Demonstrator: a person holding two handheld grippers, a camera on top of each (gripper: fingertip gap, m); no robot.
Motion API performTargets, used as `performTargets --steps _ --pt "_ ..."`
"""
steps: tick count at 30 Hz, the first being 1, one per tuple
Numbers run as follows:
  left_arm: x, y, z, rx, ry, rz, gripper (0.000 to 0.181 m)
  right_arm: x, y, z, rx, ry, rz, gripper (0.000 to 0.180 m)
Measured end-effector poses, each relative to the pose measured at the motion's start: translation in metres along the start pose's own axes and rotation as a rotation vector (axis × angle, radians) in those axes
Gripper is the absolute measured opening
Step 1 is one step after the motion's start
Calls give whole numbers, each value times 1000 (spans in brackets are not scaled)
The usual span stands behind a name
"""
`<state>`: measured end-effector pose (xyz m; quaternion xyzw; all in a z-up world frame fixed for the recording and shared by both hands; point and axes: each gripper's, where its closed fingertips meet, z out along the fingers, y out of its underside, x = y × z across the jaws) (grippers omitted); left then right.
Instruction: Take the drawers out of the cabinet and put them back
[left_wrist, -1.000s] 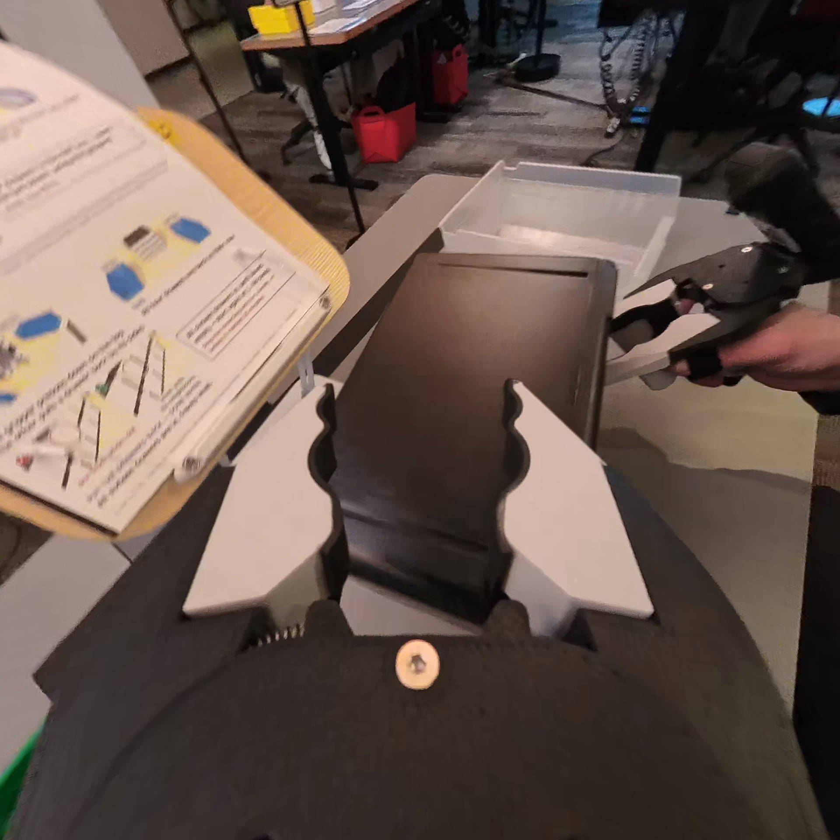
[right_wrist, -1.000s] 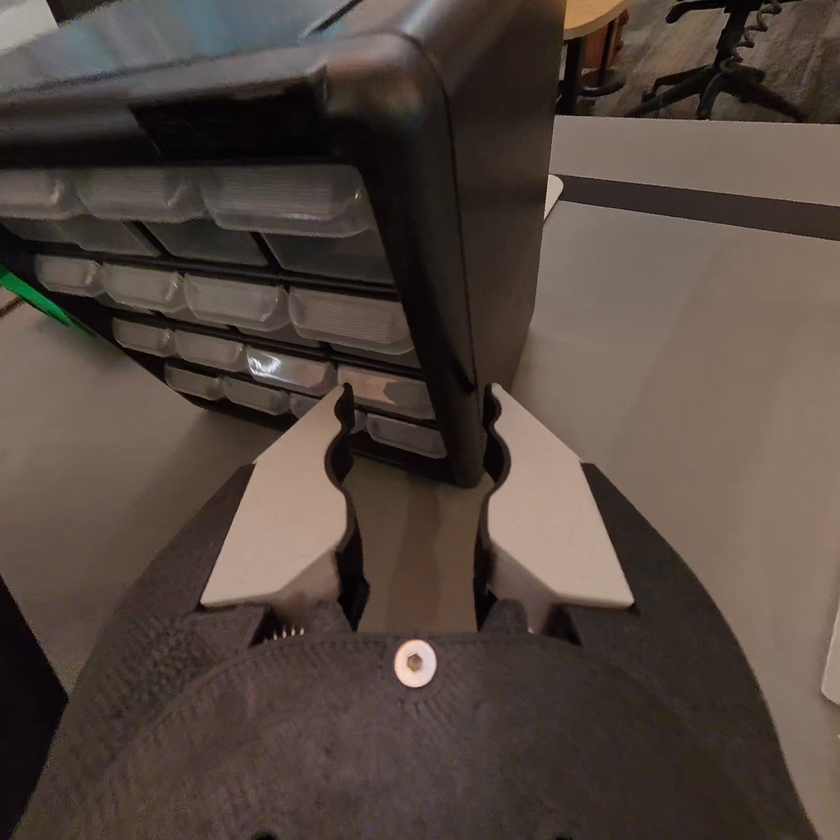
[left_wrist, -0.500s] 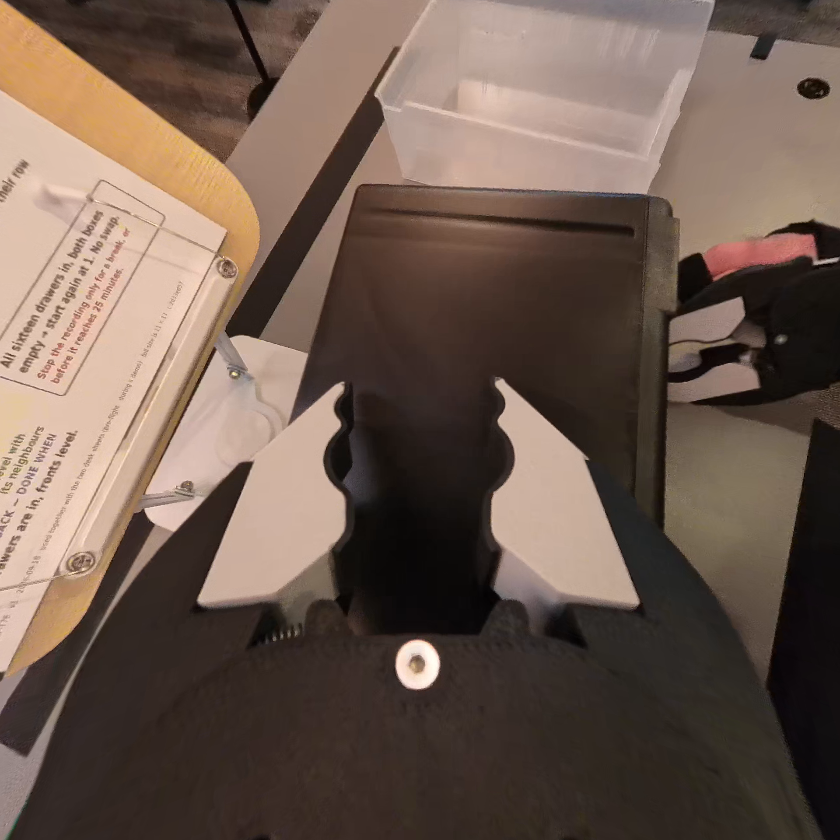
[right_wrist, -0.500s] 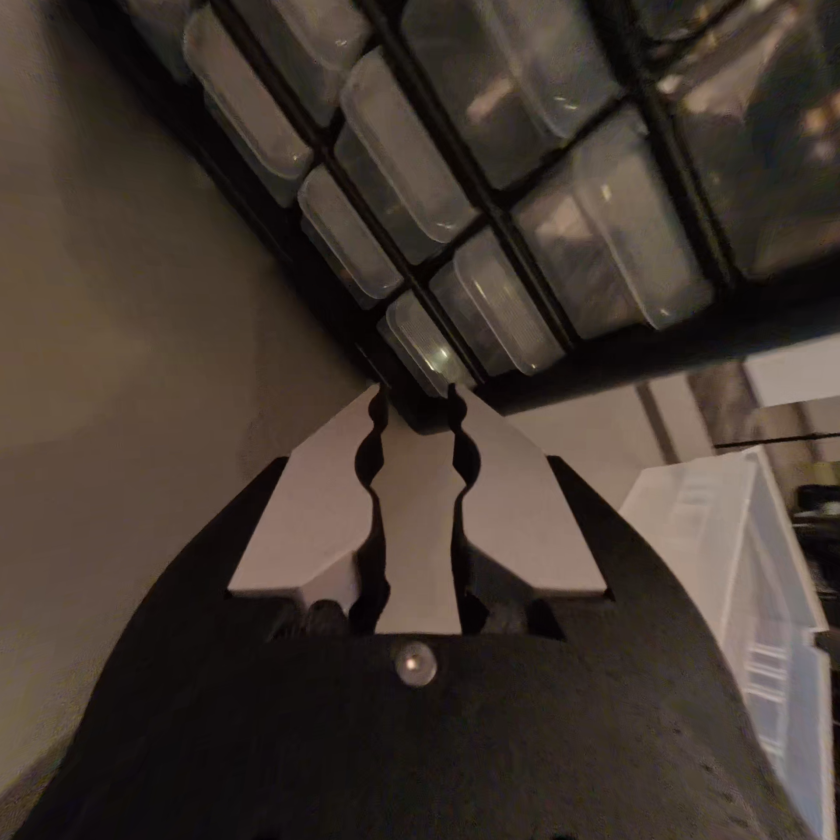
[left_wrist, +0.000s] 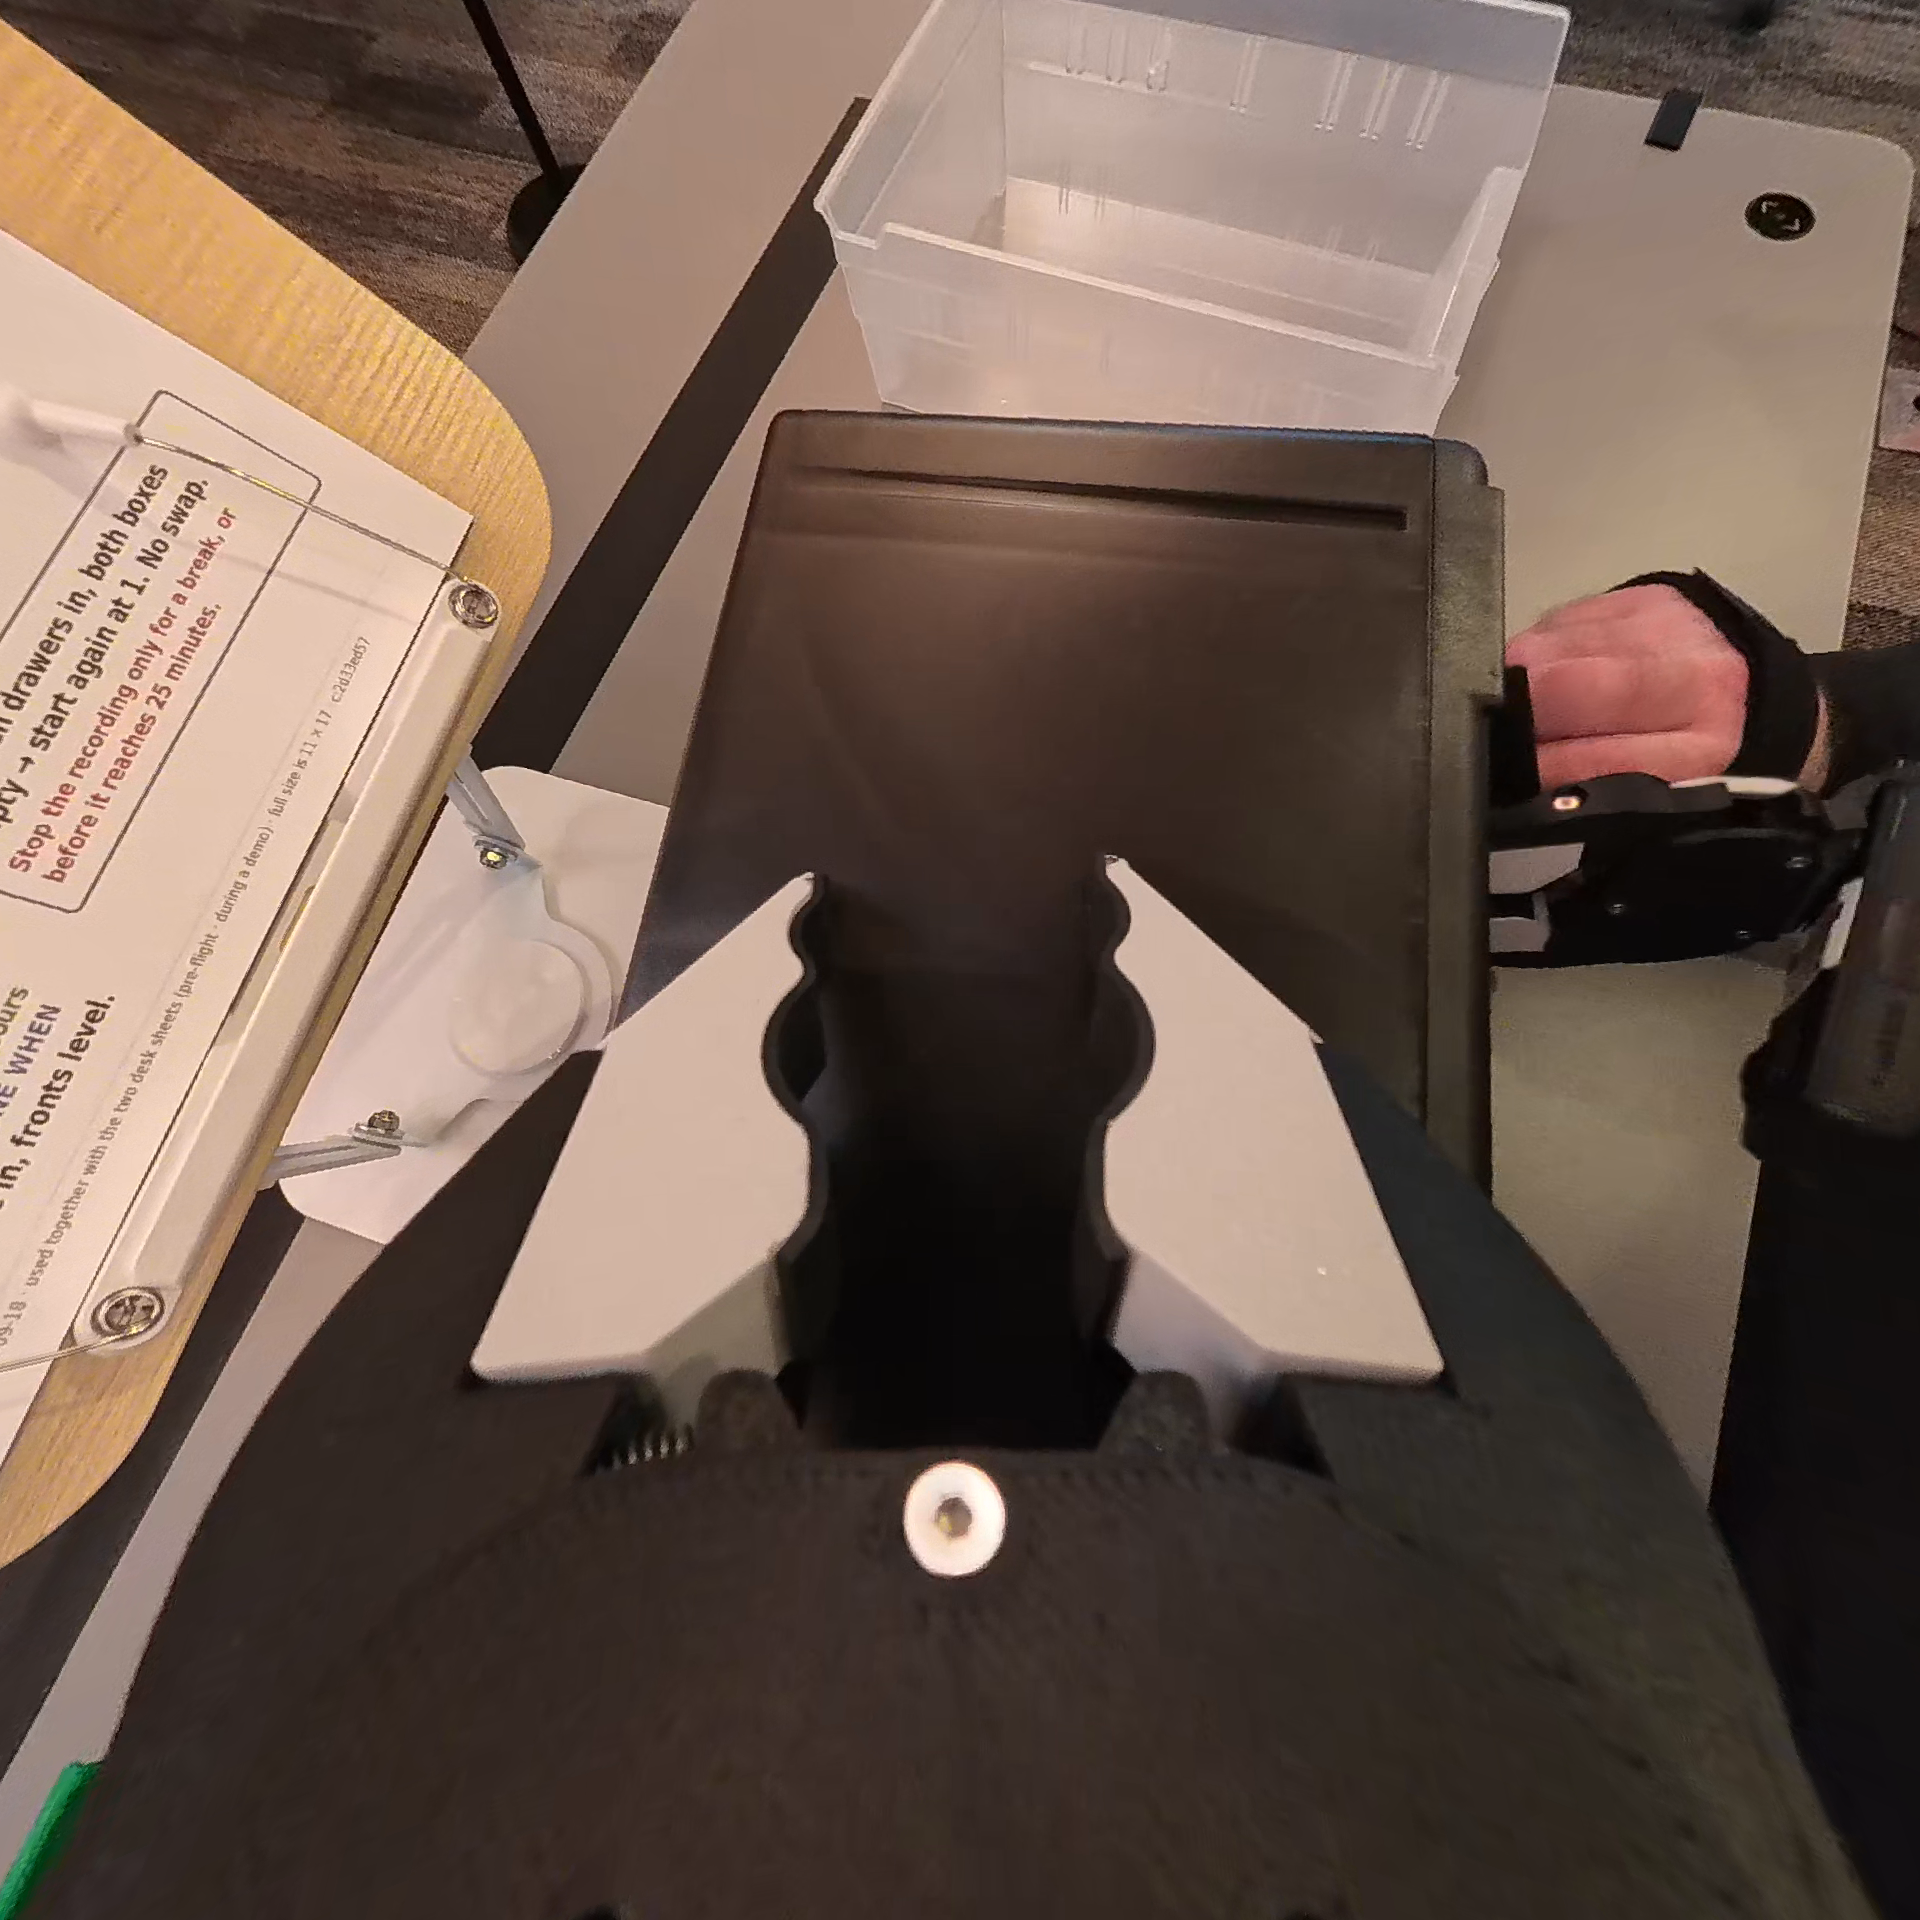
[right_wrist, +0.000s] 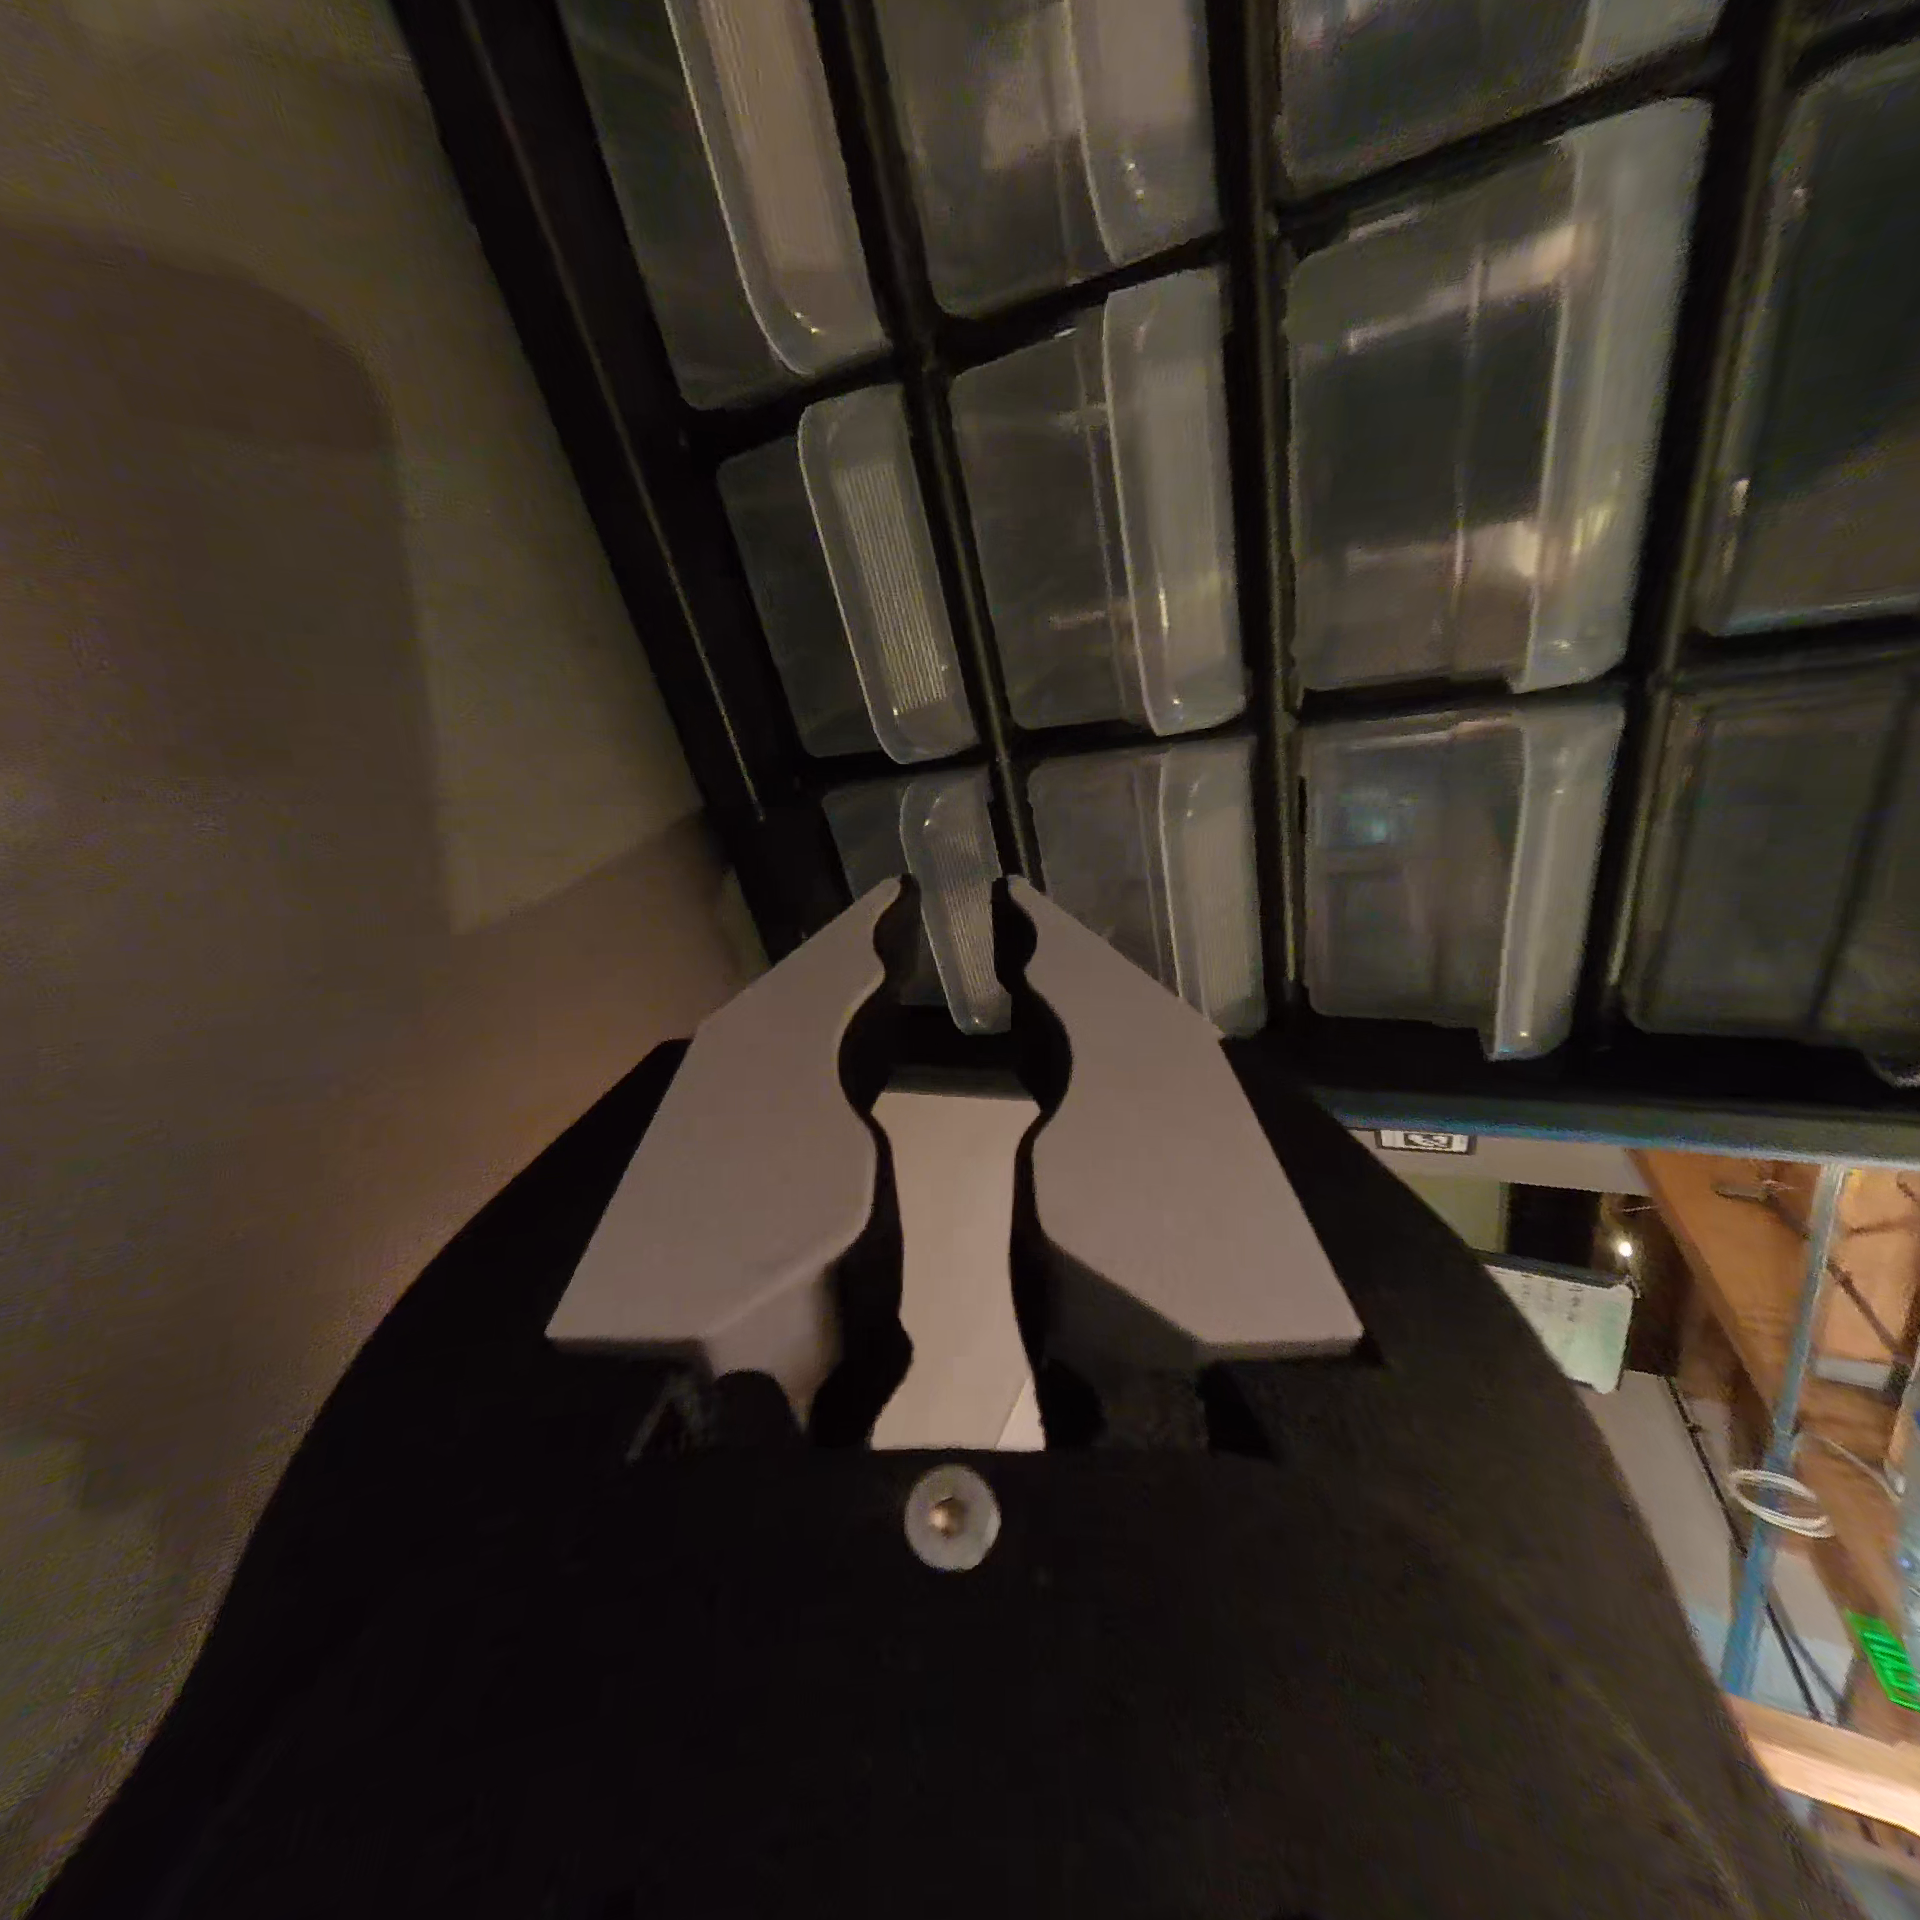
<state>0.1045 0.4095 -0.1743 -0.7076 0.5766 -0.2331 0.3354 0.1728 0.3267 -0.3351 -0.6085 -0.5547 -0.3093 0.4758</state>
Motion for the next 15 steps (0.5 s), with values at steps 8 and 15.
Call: performTargets --steps 8,15 --pt "1 0 0 4 -7 12 47 -4 -2 -5 4 -58 14 0" --pt "1 0 0 3 -2 9 46 -2 0 5 6 10 -51 32"
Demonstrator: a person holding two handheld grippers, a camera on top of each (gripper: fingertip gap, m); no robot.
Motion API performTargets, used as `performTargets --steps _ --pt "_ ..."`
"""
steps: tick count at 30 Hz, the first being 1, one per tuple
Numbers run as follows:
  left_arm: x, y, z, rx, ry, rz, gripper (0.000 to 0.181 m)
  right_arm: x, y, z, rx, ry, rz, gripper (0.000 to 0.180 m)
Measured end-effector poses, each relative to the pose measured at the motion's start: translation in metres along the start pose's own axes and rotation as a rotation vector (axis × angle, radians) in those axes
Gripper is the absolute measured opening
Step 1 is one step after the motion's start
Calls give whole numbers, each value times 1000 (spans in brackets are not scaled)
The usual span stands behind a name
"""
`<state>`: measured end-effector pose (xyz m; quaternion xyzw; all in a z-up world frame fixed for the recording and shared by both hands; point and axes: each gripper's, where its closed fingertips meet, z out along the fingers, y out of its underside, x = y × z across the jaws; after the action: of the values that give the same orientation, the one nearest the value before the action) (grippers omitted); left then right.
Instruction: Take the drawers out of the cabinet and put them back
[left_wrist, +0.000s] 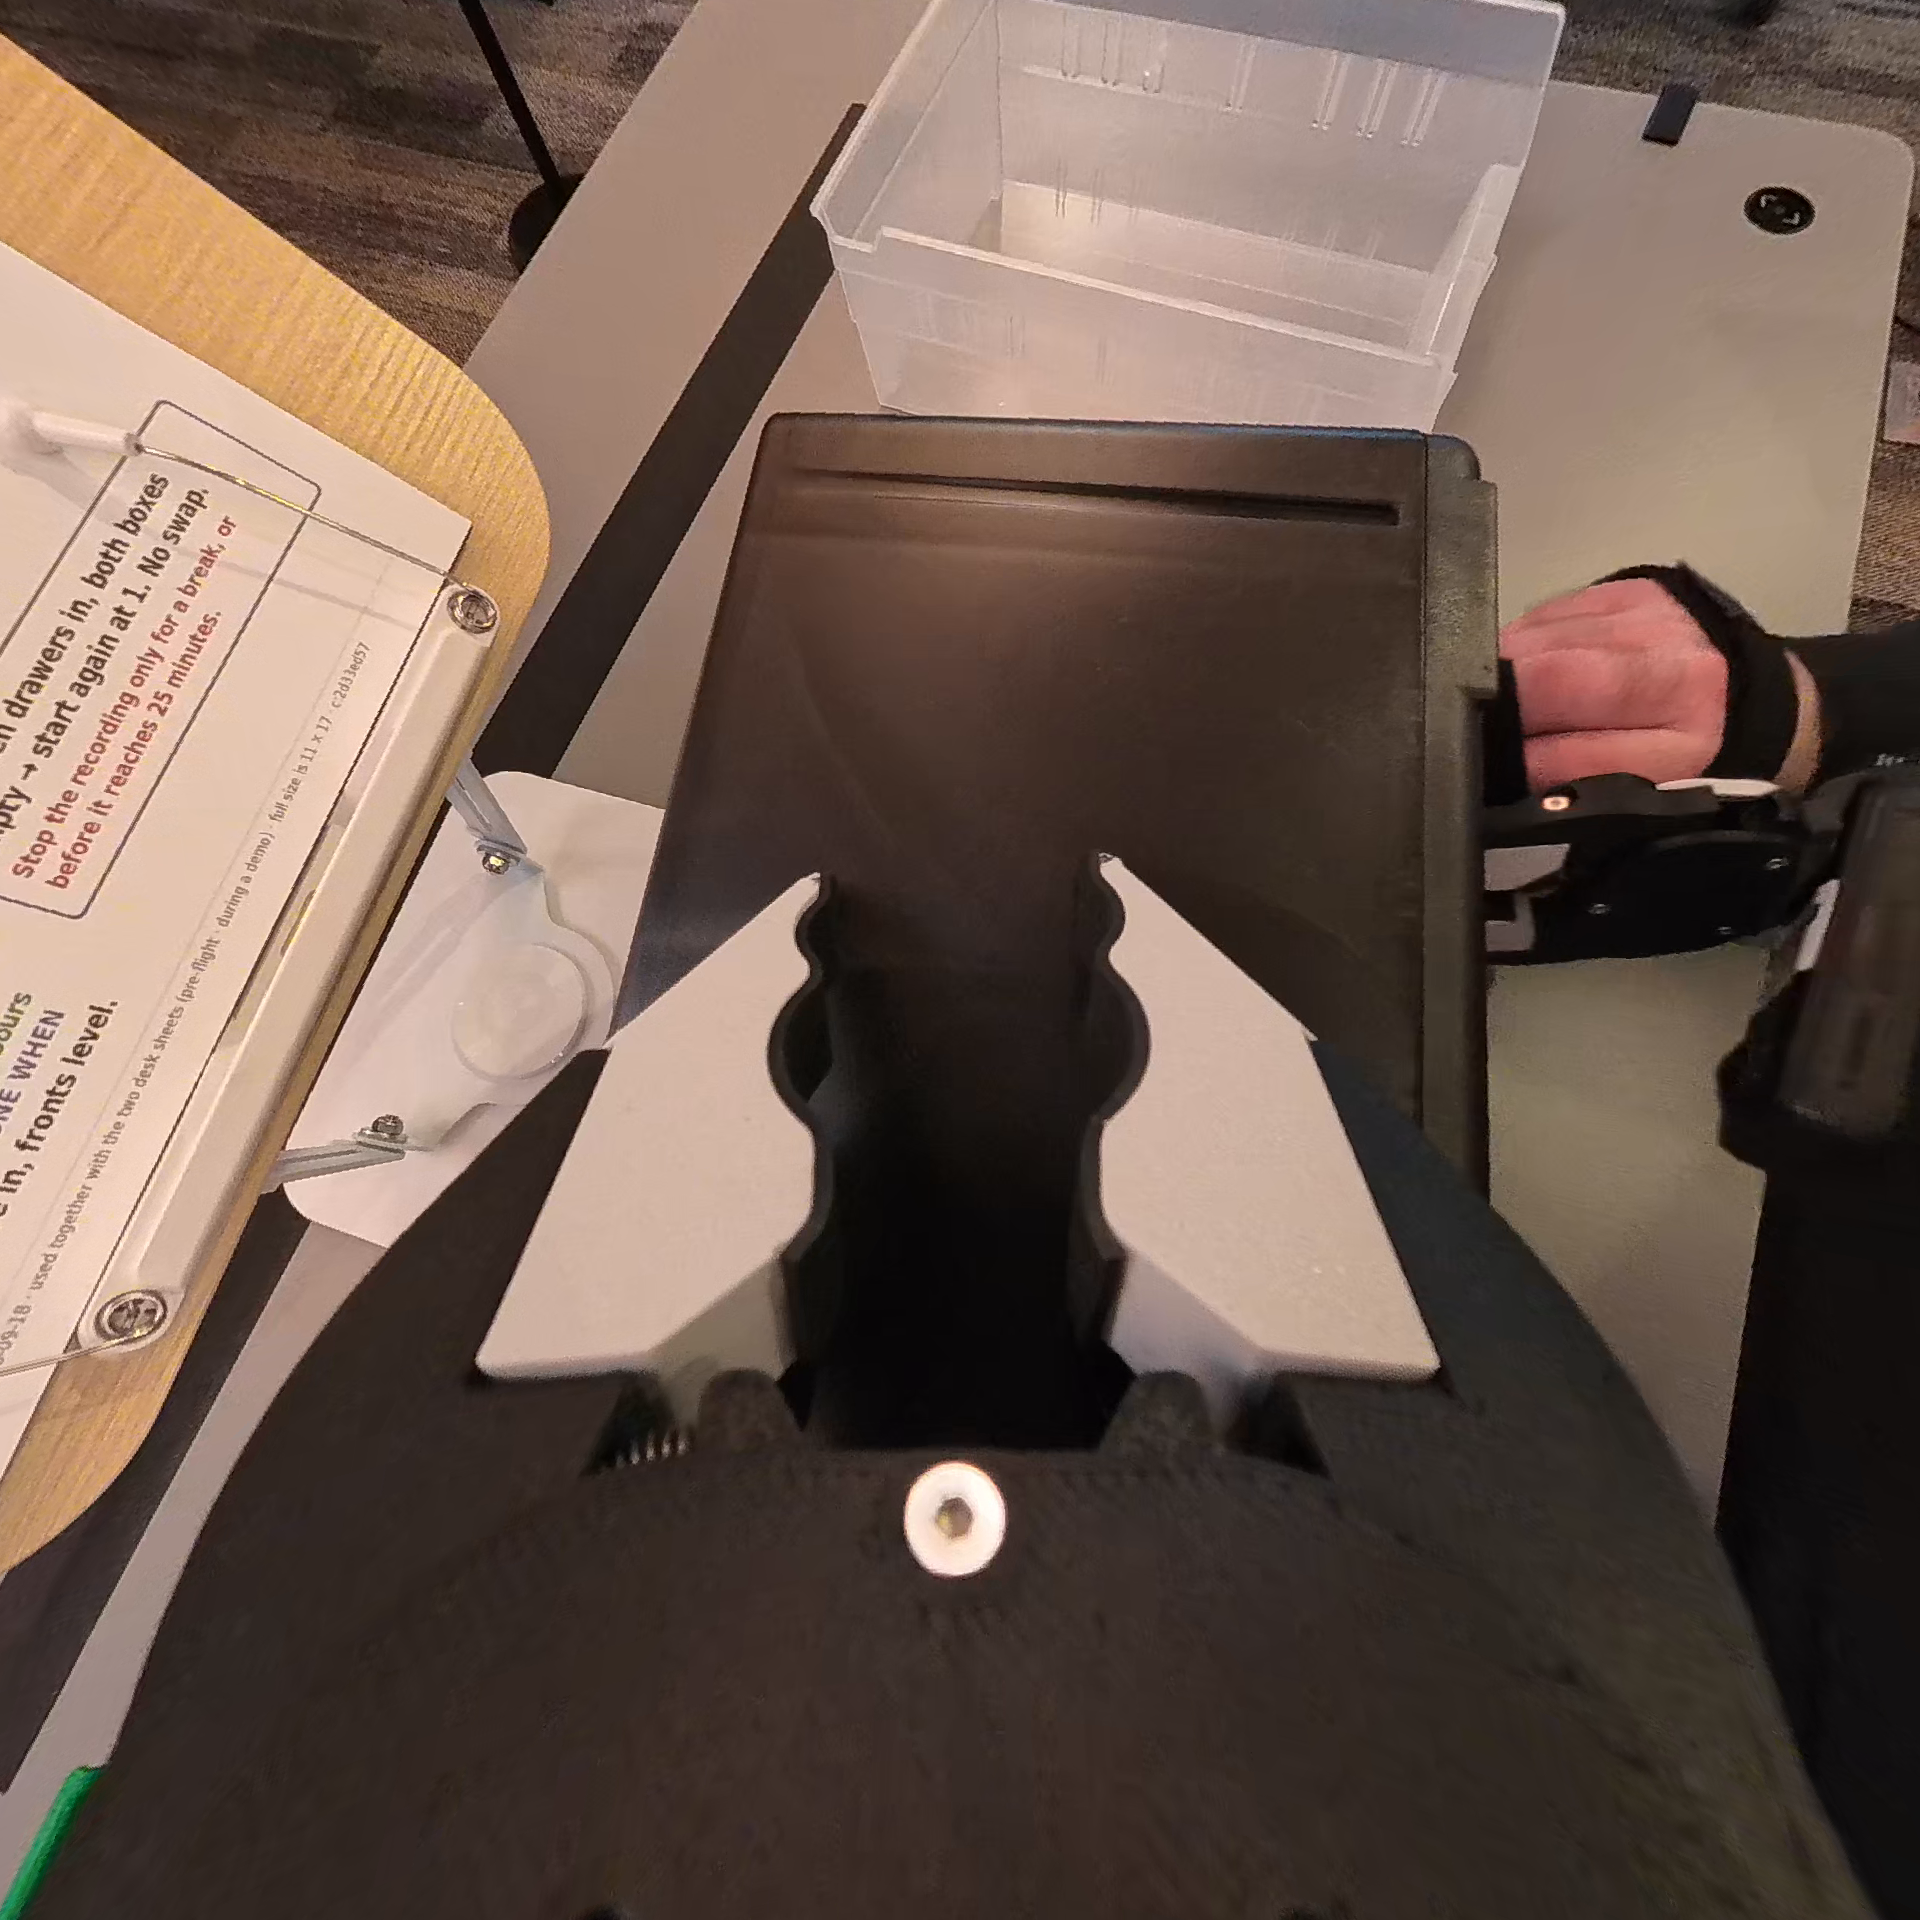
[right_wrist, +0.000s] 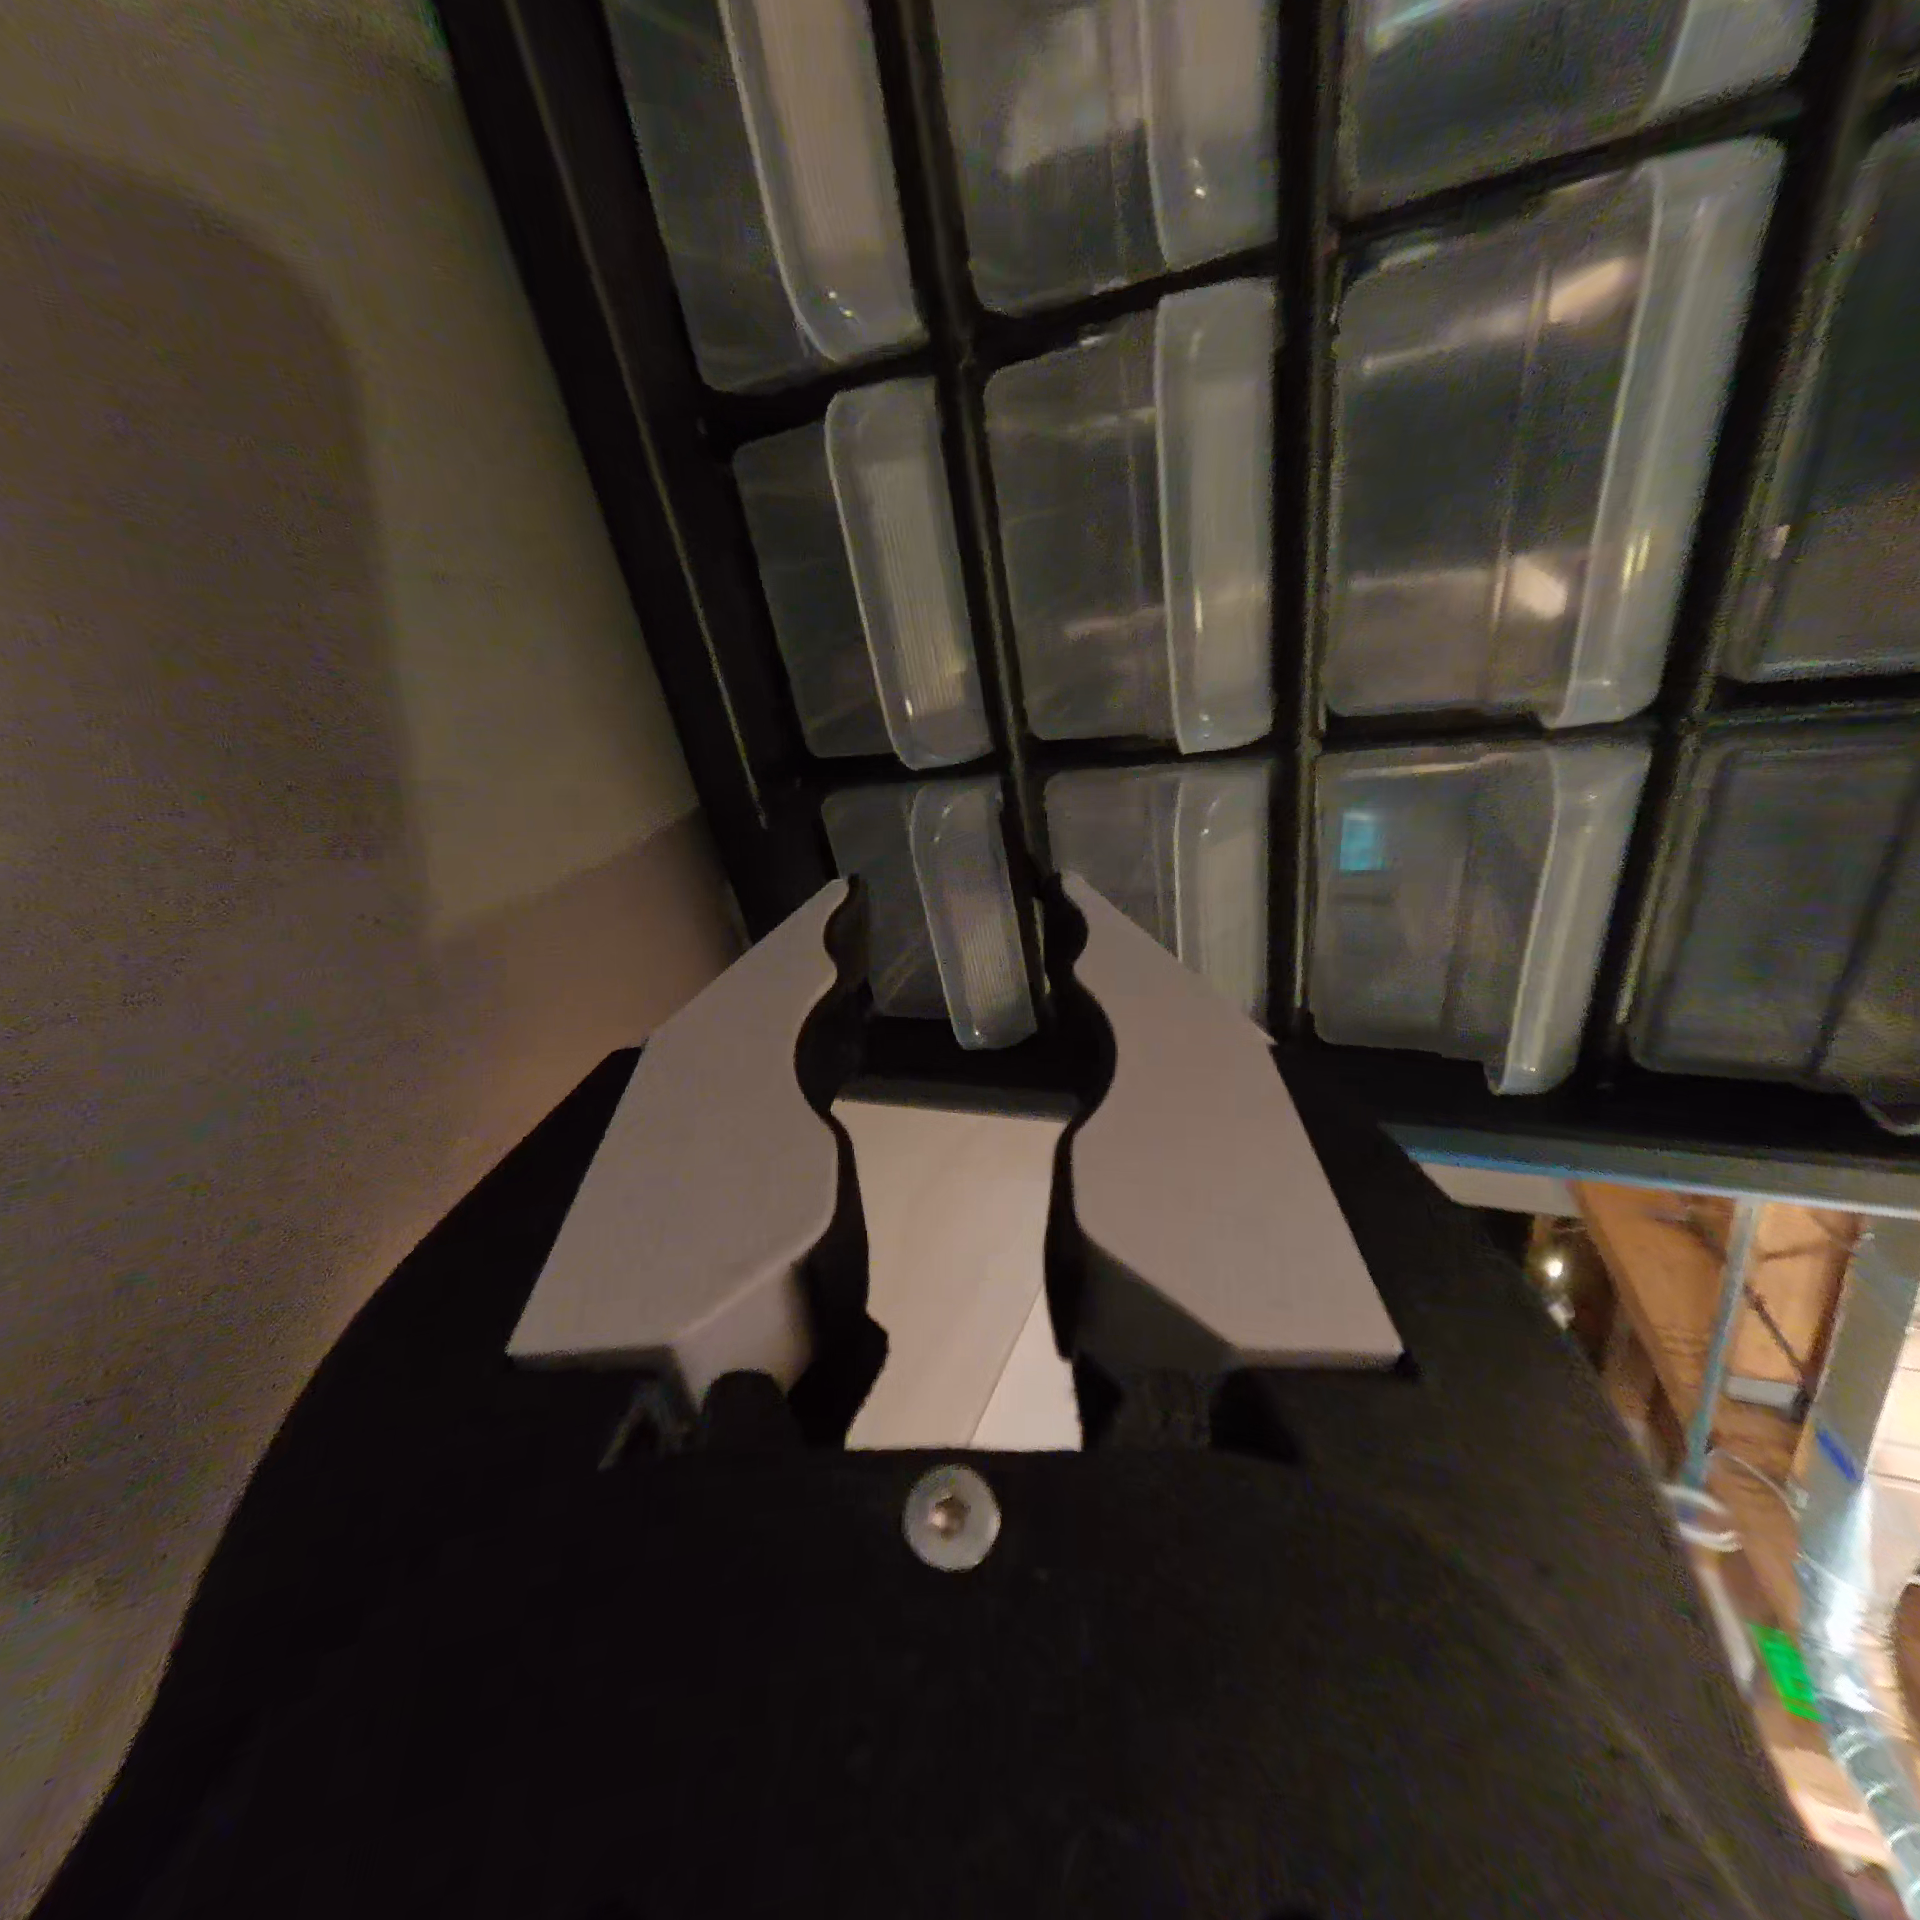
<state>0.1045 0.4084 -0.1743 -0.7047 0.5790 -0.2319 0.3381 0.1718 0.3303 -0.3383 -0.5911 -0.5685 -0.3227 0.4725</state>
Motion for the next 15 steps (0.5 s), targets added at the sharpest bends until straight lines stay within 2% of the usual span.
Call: performTargets --steps 2,4,8,15 --pt "0 0 0 1 0 2 46 0 1 0 13 19 -18 30" --pt "1 0 0 2 0 8 45 4 1 0 16 53 -40 20" --pt "0 0 0 2 -2 5 43 6 2 3 21 91 -60 19" --pt "0 0 0 1 3 0 43 0 1 -5 31 53 -55 11"
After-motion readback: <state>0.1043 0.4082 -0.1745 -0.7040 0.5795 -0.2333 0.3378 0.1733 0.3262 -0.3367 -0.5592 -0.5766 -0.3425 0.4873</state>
